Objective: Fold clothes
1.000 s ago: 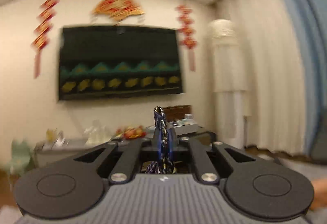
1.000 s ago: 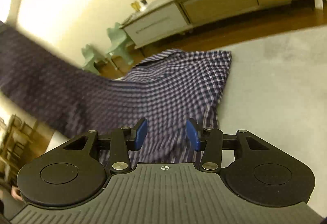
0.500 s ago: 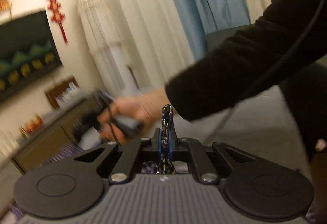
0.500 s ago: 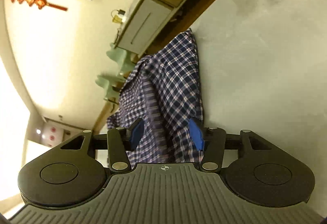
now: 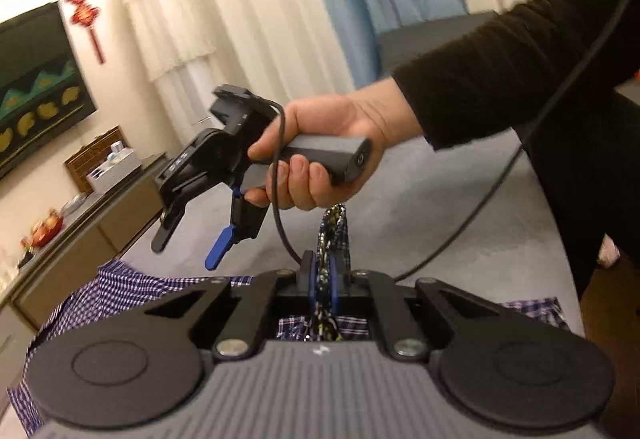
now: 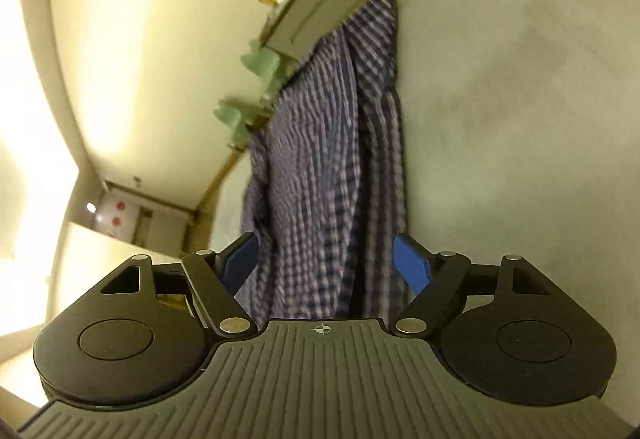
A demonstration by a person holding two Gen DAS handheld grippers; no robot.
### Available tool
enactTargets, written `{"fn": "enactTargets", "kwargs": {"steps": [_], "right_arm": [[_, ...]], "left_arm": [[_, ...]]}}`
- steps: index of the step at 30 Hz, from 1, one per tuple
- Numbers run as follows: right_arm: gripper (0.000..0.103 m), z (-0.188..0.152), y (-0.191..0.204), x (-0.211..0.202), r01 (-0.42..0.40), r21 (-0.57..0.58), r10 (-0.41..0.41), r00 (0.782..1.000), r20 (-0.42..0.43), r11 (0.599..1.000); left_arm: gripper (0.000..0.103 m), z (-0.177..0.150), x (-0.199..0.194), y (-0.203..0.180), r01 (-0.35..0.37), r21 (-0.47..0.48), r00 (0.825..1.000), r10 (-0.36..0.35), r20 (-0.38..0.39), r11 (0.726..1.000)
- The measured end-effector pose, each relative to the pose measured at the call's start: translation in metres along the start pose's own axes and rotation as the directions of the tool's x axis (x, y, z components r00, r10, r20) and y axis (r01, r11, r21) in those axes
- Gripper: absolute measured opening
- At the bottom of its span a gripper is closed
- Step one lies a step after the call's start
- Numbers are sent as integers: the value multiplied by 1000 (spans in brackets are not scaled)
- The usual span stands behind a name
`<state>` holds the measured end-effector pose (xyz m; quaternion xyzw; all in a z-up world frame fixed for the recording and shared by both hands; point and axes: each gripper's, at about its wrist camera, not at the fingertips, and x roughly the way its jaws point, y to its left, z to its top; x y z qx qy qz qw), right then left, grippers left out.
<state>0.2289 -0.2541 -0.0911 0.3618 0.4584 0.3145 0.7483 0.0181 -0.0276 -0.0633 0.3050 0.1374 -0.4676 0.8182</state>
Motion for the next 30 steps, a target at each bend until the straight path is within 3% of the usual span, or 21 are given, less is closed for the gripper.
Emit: {"fn": "enactTargets", "kwargs": {"steps": [6, 11, 14, 18, 21, 24, 27, 30], "right_arm": [[80, -38, 8, -16, 55, -52, -57, 997, -46, 997], [80, -53, 17, -30, 156, -149, -162, 986, -32, 977], [80, -58, 24, -34, 166, -179, -174, 984, -31, 970], [80, -62, 32, -46, 142, -178, -148, 989, -19, 974], [80, -70, 40, -51, 133, -191, -139, 990, -21, 973], [79, -92, 48, -58, 132, -232, -147, 988, -46, 964], [78, -118, 53, -60, 145, -265, -170, 983, -73, 953], [74, -142, 56, -63, 148, -295, -178, 981, -78, 944]], "left_arm": [[7, -8, 11, 6, -28, 22, 996, 30, -81, 999], [7, 2, -6, 39, -83, -134, 997, 82, -8, 988], [7, 3, -7, 55, -65, -176, 998, 66, 2, 982], [7, -6, 9, 36, 44, -106, 996, -52, -73, 993], [8, -15, 22, 17, 91, -43, 986, -96, -134, 995], [8, -20, 29, 6, 59, 19, 985, -55, -162, 998], [7, -18, 25, 6, -27, 76, 987, 38, -154, 997], [7, -11, 14, 17, -47, 55, 989, 55, -139, 997]]}}
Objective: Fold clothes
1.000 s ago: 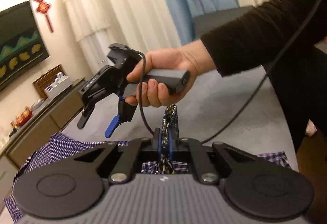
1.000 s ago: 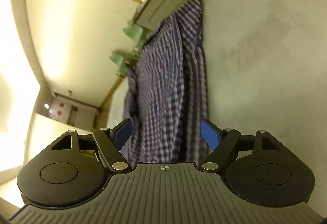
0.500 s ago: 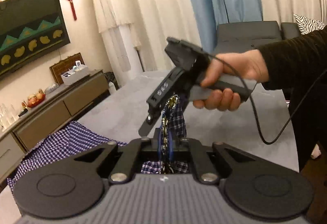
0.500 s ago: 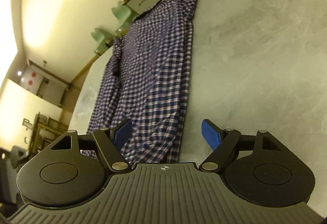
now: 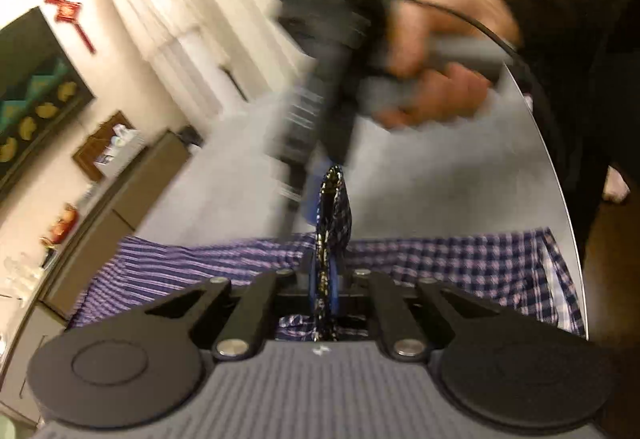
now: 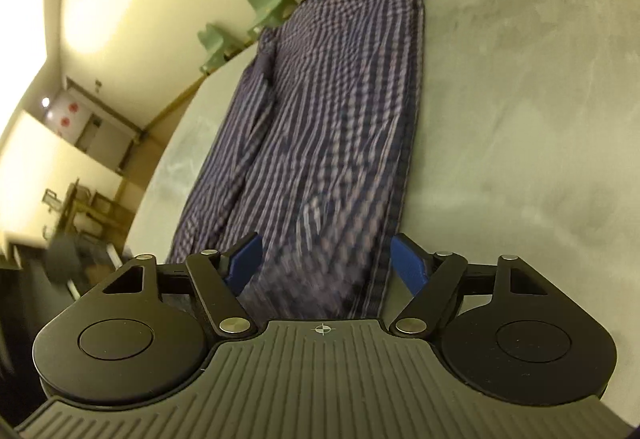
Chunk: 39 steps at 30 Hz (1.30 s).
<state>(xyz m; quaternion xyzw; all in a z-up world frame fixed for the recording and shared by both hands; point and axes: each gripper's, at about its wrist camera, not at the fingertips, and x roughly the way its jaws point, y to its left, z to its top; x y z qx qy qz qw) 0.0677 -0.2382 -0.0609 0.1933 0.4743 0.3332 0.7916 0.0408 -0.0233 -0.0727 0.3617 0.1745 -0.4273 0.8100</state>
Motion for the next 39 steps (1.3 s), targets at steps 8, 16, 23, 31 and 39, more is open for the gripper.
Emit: {"fn": "enactTargets", "kwargs": {"steps": [8, 16, 23, 31, 39], "right_arm": [[63, -41, 27, 7, 144, -165, -146, 989, 0, 976], [64, -55, 52, -13, 170, -197, -144, 980, 140, 965], [63, -66, 73, -7, 299, -308, -248, 949, 192, 903], [61, -82, 119, -2, 331, -486, -220, 937, 272, 809], [62, -107, 113, 16, 381, -508, -337, 924, 180, 773]], "left_arm": [[18, -20, 30, -39, 33, 152, 988, -9, -157, 988], [19, -18, 12, -19, -19, -87, 997, 12, -73, 996], [47, -16, -4, -45, -4, -46, 998, 1, -66, 999], [58, -65, -94, -44, -179, -375, 984, 172, -52, 910], [57, -111, -107, -46, -205, -508, 977, 143, -158, 837]]}}
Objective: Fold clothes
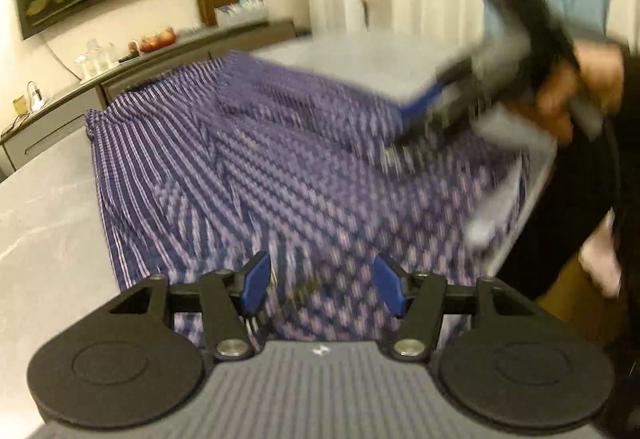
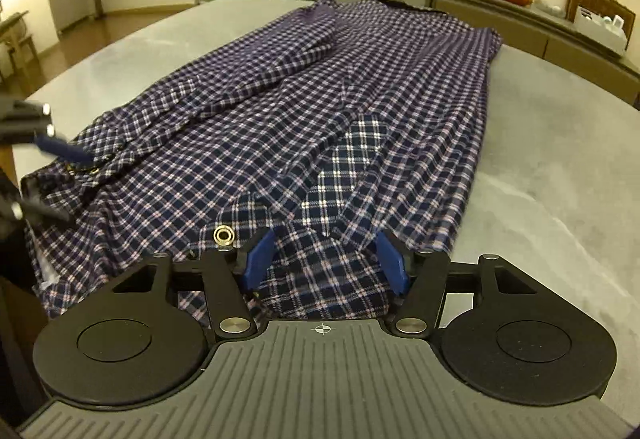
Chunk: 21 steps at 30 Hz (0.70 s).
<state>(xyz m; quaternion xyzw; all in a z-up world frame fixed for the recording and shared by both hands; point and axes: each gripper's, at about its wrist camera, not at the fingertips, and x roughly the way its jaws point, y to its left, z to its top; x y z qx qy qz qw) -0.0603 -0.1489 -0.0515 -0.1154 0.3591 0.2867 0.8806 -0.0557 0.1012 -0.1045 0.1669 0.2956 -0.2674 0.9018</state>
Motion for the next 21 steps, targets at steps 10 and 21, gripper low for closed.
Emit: {"fn": "enactTargets", "kwargs": {"steps": [10, 21], "right_arm": [[71, -17, -11, -15, 39, 128, -42, 999, 20, 991], [79, -70, -77, -61, -159, 612, 139, 987, 81, 775]], "left_arm": [[65, -20, -29, 68, -53, -348, 998, 55, -5, 936], [94, -66, -57, 128, 110, -777, 988, -151, 19, 620]]}}
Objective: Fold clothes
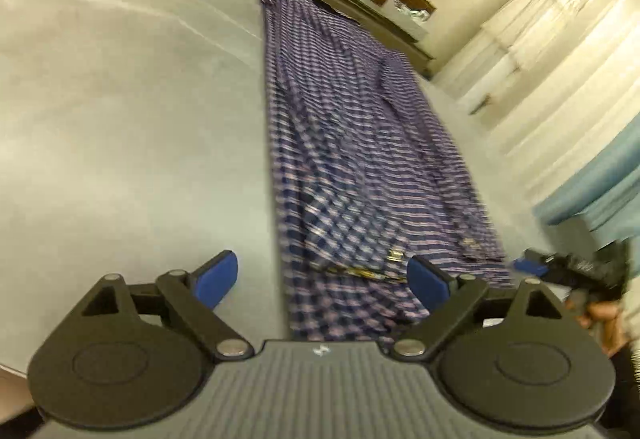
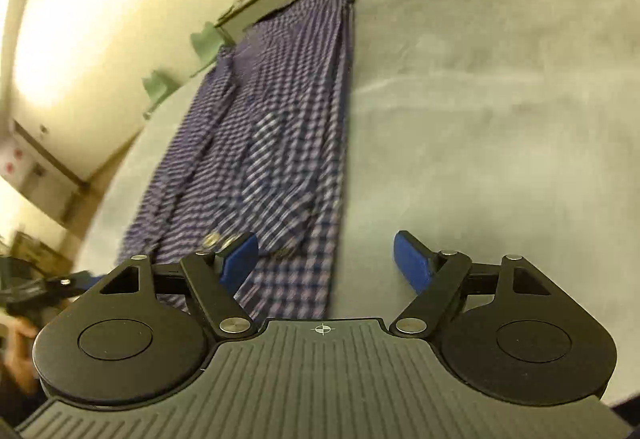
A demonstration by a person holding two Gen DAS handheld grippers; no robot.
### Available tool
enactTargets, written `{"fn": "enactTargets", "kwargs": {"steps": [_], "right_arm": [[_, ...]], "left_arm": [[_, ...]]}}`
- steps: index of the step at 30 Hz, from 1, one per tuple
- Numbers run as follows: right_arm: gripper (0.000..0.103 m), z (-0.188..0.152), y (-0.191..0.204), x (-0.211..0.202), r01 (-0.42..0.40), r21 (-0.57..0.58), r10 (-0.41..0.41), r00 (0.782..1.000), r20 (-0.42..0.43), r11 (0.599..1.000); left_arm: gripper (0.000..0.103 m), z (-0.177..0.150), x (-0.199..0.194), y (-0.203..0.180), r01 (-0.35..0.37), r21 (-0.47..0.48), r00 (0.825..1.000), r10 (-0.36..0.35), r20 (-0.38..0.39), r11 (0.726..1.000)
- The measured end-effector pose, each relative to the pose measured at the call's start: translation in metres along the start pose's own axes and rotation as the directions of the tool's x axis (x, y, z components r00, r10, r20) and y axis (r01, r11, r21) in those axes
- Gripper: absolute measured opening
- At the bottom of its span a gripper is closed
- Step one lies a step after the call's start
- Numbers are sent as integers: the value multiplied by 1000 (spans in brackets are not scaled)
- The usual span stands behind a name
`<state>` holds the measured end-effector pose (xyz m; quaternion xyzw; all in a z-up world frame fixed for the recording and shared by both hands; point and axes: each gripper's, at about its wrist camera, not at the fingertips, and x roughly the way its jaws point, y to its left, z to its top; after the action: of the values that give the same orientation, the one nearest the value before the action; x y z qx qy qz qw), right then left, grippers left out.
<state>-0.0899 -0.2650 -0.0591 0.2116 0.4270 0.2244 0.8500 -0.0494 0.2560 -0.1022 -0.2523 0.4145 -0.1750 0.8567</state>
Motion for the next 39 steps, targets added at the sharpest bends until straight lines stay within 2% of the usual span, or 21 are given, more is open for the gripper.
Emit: {"fn": "enactTargets", "kwargs": {"steps": [2, 4, 8, 10, 11, 12, 13, 14, 15, 18, 21, 24, 26, 30, 33, 34, 35, 36, 37, 38, 39], "right_arm": [[79, -11, 6, 5, -75, 14, 75, 997, -31, 997], [79, -19, 14, 9, -160, 19, 161, 983, -92, 987], [72, -27, 18, 3, -146, 10, 146, 986, -82, 989], [71, -29, 21, 7, -164, 4, 164, 982, -91, 986], [68, -29, 23, 9, -172, -2, 171, 980, -96, 985], [60, -31, 26, 11, -174, -20, 171, 979, -108, 985], [51, -32, 31, 14, -160, -44, 154, 981, -115, 986], [29, -33, 33, 16, -129, -67, 121, 987, -111, 989], [13, -35, 35, 17, -93, -90, 83, 991, -105, 992], [9, -37, 37, 14, -65, -124, 54, 995, -85, 990], [7, -31, 41, 7, -87, -130, 79, 995, -67, 988], [6, -9, 46, 5, -129, -123, 123, 991, -55, 984], [6, 20, 49, 7, -168, -111, 164, 985, -46, 980], [6, 111, 54, 36, -205, -66, 207, 978, 21, 976], [7, 169, 39, 80, -138, 7, 137, 988, 78, 990], [10, 184, 31, 96, -108, 41, 104, 991, 90, 993], [26, 192, 21, 111, -90, 77, 84, 993, 79, 993], [47, 195, 11, 125, -73, 115, 67, 996, 60, 991], [55, 192, 1, 133, -61, 137, 55, 997, 46, 989], [57, 189, -9, 139, -51, 154, 46, 998, 35, 987], [57, 183, -16, 138, -46, 150, 41, 999, 36, 988]], "left_arm": [[94, -2, 4, -4, 63, -7, 998, -63, -29, 998], [94, -6, 3, -7, 90, -18, 995, -91, -40, 996], [87, -21, -8, 3, 124, -101, 992, -127, -16, 987], [78, -24, -5, 3, 152, -111, 987, -156, -30, 982], [63, -25, -2, 1, 146, -99, 988, -151, -43, 984], [47, -26, 0, -2, 133, -84, 989, -138, -56, 988], [38, -27, 2, -3, 113, -75, 991, -118, -65, 991], [19, -27, 3, -3, 88, -71, 993, -93, -71, 994], [11, -28, 2, -3, 71, -66, 994, -76, -74, 995], [6, -30, -5, -2, 68, -62, 996, -71, -55, 996], [4, -29, -12, -3, 109, -86, 993, -112, -24, 990], [4, -1, -15, -10, 177, -97, 984, -175, 33, 979], [4, 20, -16, -14, 223, -101, 974, -216, 73, 970], [4, 113, 14, -16, 187, -117, 973, -167, 160, 975], [6, 174, 52, -9, 103, -147, 977, -72, 200, 984], [8, 186, 69, -2, 62, -171, 980, -28, 198, 983], [19, 191, 81, 3, 45, -192, 982, -8, 191, 980], [32, 189, 90, 7, 44, -210, 983, -5, 182, 977], [39, 185, 92, 11, 47, -217, 982, -5, 190, 975], [50, 178, 91, 15, 54, -219, 978, -7, 210, 974], [56, 172, 90, 18, 51, -231, 975, 1, 222, 971]]}}
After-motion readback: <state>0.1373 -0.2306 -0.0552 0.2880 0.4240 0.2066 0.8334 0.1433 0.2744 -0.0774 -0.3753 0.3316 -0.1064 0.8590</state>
